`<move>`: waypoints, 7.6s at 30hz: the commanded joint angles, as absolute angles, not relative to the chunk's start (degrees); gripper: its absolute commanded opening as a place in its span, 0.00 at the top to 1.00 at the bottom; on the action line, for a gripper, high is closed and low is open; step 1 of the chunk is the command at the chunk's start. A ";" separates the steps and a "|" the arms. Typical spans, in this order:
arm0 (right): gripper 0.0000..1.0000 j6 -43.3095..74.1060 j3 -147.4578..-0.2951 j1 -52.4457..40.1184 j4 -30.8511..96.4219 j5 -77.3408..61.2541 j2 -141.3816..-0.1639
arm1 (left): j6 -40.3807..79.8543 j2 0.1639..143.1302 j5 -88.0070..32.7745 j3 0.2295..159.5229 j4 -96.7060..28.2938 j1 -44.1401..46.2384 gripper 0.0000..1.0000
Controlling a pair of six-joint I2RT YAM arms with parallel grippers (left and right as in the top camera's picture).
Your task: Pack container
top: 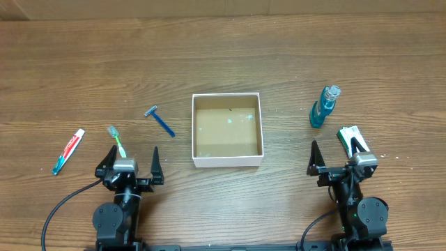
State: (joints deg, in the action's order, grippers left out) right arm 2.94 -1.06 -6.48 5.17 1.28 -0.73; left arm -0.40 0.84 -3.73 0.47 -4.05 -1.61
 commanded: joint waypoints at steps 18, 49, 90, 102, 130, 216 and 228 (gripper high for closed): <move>0.00 2.55 -0.47 -6.81 4.82 0.93 -0.19 | -0.03 0.25 -4.49 0.27 -4.05 -1.48 0.00; 0.00 2.55 -0.47 -6.81 4.82 0.93 -0.16 | -1.74 0.25 -1.30 0.27 -4.34 -1.48 0.00; 0.00 10.26 -85.95 -4.99 63.42 0.25 -81.91 | 8.99 49.76 -0.14 61.43 -54.30 -1.48 0.00; 0.00 7.73 -89.71 -2.70 66.35 0.34 -87.39 | 6.24 60.75 -3.46 68.10 -61.49 -1.48 0.00; 0.41 5.56 -89.69 -0.99 64.18 0.30 -104.60 | 6.22 60.75 -3.42 68.10 -61.28 -1.48 0.00; 0.96 30.85 -119.96 -40.86 71.18 2.44 -126.17 | 6.44 60.75 -2.81 68.07 -60.88 -1.48 0.00; 0.61 30.17 -119.96 -40.86 71.64 2.24 -126.96 | 6.44 60.75 -2.81 68.07 -60.84 -1.48 0.00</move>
State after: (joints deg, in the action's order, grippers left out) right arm 30.68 -119.15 -40.60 71.35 2.74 -126.21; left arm 7.29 60.66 -2.81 66.74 -61.08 -1.61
